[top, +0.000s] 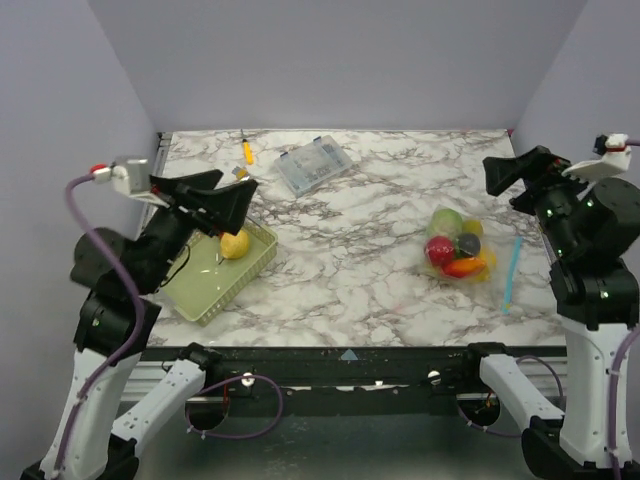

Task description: Place the food in the zip-top bag and seal the zipper

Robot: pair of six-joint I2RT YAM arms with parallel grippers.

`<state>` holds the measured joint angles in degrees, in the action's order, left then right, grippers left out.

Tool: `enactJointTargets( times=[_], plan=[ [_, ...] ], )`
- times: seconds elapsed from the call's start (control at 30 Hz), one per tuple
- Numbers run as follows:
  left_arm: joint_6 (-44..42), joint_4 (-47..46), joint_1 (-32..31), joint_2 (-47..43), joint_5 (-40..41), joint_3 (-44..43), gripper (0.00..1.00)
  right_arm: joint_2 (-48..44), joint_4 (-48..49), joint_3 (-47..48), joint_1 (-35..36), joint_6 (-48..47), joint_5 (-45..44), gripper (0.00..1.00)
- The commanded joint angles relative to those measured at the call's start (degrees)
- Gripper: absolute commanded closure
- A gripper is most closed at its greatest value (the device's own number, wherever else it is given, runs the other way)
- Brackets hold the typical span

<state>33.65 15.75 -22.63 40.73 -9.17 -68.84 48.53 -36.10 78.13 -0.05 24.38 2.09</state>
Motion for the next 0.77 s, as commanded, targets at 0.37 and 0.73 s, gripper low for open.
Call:
enactJointTargets(
  times=[0.37, 0.73],
  plan=[
    [-14.14, -2.28, -0.31, -15.35, 16.31, -7.63, 0.01, -5.22, 5.09, 9.45, 0.05, 0.04, -4.22, 0.0],
    [-15.2, -0.72, -0.31, -15.94, 17.3, -6.97, 0.01, -3.09, 1.0, 9.35, 0.05, 1.6, -7.94, 0.0]
  ],
)
